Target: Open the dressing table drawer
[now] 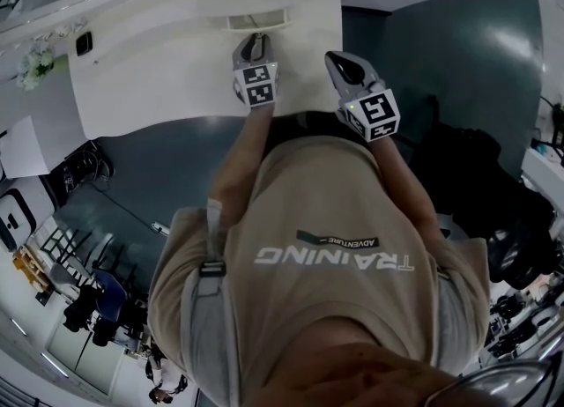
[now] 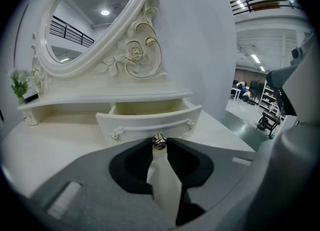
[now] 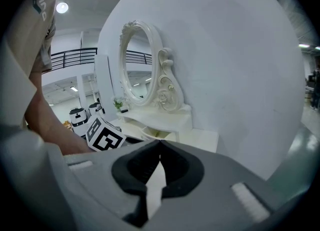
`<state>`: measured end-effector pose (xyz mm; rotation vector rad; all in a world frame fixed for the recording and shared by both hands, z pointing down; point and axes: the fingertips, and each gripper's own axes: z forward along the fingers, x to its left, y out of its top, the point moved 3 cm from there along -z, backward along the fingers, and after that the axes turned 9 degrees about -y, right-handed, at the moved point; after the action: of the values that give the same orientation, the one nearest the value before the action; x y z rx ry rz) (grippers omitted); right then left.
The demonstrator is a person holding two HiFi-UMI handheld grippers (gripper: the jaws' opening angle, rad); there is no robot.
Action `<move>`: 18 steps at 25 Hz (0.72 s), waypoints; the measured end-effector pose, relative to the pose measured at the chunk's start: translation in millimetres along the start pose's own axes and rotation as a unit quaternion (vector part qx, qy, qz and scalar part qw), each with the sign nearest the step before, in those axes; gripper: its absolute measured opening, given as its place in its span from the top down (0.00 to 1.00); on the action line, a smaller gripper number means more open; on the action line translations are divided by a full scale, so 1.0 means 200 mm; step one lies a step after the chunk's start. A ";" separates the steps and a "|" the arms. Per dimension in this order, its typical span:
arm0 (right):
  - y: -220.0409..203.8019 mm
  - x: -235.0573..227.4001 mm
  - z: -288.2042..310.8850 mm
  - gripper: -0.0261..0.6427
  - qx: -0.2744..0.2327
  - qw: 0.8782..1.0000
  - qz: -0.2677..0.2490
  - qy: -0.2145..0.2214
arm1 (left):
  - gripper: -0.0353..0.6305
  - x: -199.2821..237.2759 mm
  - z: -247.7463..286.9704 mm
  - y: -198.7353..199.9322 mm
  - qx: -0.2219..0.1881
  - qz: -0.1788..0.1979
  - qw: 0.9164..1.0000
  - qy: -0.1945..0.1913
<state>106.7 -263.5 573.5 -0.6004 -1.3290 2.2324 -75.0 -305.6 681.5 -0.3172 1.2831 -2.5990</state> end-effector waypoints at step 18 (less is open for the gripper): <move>0.09 0.11 -0.07 0.96 -0.018 1.000 -0.019 0.000 | 0.80 -0.07 -0.33 0.08 -0.028 0.011 0.999 -0.011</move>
<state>94.9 -248.1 549.1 -0.5829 -1.3730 2.1829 -79.5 -262.3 628.8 -0.3392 1.3458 -2.5383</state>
